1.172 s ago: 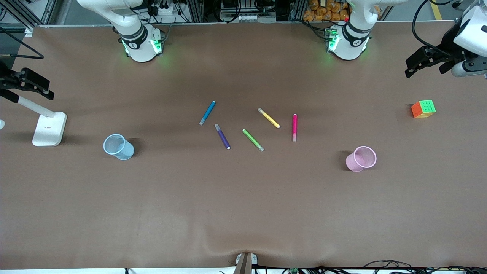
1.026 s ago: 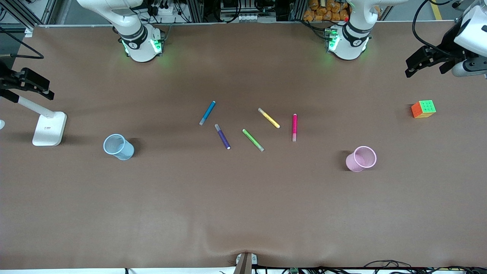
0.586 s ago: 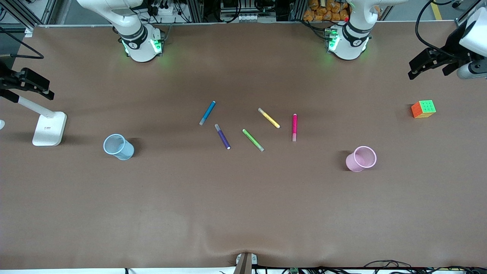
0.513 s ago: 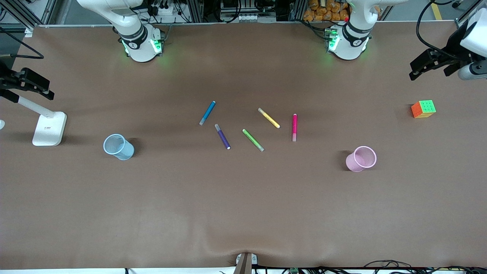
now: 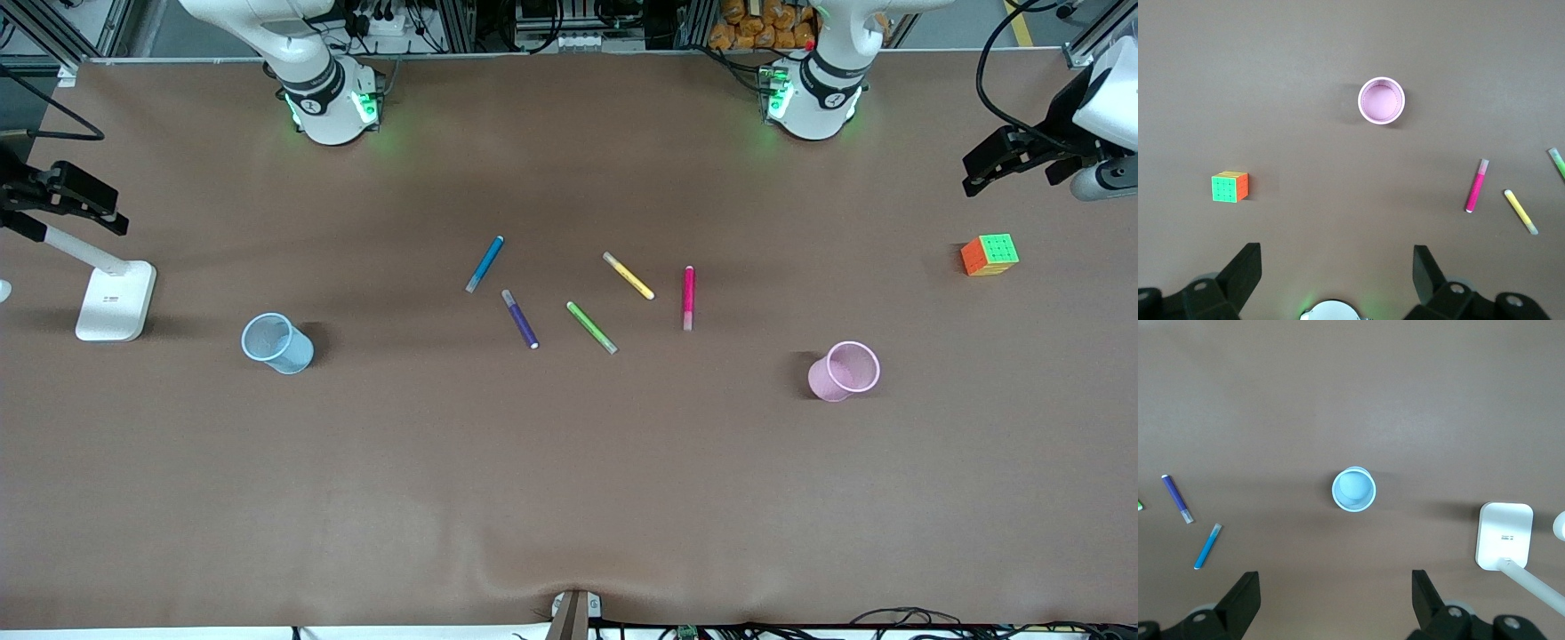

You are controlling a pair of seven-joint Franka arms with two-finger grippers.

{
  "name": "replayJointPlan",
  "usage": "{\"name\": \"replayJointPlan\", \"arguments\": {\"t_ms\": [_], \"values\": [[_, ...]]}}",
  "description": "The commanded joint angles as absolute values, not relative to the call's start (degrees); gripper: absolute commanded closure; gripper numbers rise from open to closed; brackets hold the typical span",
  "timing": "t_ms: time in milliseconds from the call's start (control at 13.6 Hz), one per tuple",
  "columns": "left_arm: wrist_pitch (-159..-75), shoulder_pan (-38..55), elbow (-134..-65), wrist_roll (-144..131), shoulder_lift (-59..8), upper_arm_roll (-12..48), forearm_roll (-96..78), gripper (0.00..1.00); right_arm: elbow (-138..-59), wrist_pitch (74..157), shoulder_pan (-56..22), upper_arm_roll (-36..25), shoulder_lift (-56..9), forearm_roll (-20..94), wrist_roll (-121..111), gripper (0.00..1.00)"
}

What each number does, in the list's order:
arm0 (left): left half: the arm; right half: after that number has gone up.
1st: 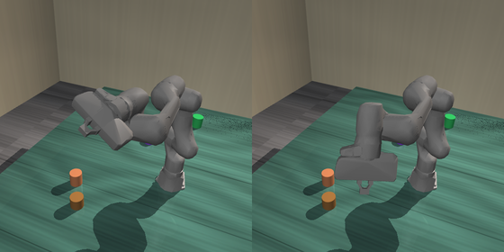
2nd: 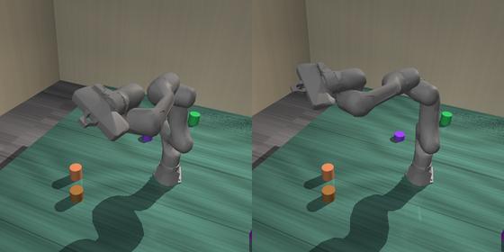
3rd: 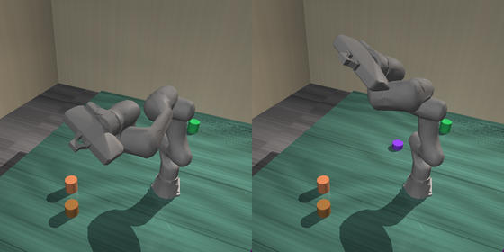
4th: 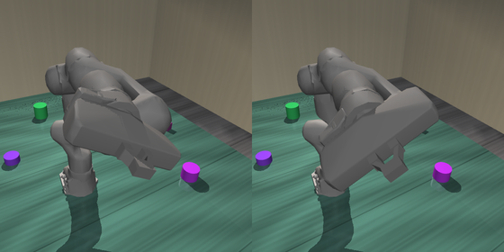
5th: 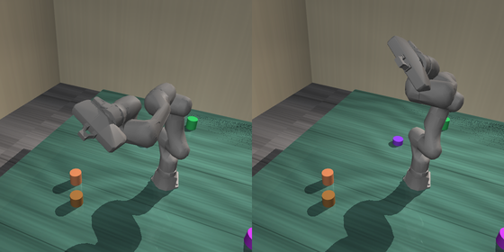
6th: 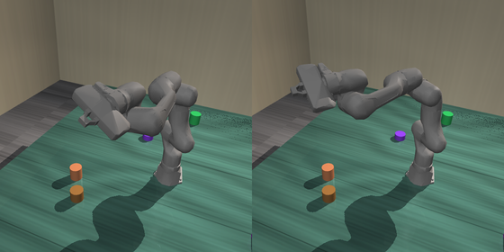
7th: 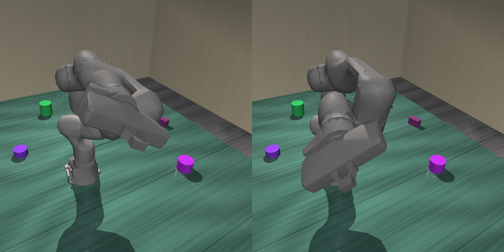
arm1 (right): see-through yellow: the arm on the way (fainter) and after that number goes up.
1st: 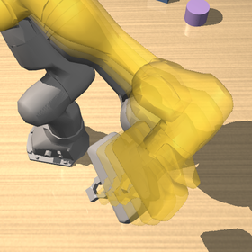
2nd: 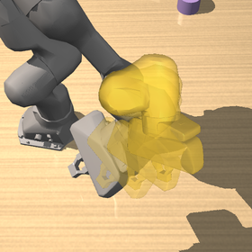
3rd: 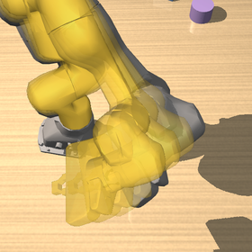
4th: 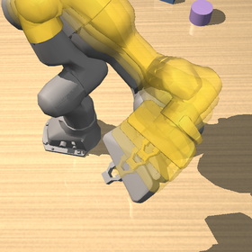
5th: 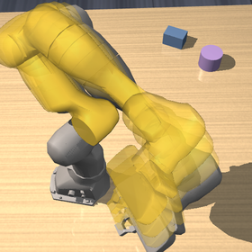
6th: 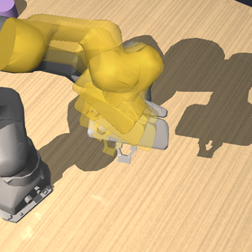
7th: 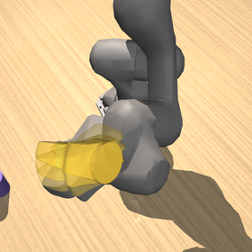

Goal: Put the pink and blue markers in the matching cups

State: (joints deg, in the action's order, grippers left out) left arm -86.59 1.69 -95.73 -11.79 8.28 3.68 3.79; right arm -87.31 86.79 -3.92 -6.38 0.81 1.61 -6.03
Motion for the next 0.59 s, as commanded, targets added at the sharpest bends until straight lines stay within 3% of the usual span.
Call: {"name": "replayJointPlan", "arguments": {"t_ms": [0,513], "values": [[-84.99,1.67,-93.96,-10.64,7.56,3.96,5.01,0.0,-86.75,86.31,-3.6,-6.15,0.53,1.05,-6.68,0.0],[-85.08,1.67,-94.22,-10.63,7.56,3.96,4.48,0.0,-86.75,86.13,-3.52,-6.15,0.53,0.97,-6.77,0.0]]}}
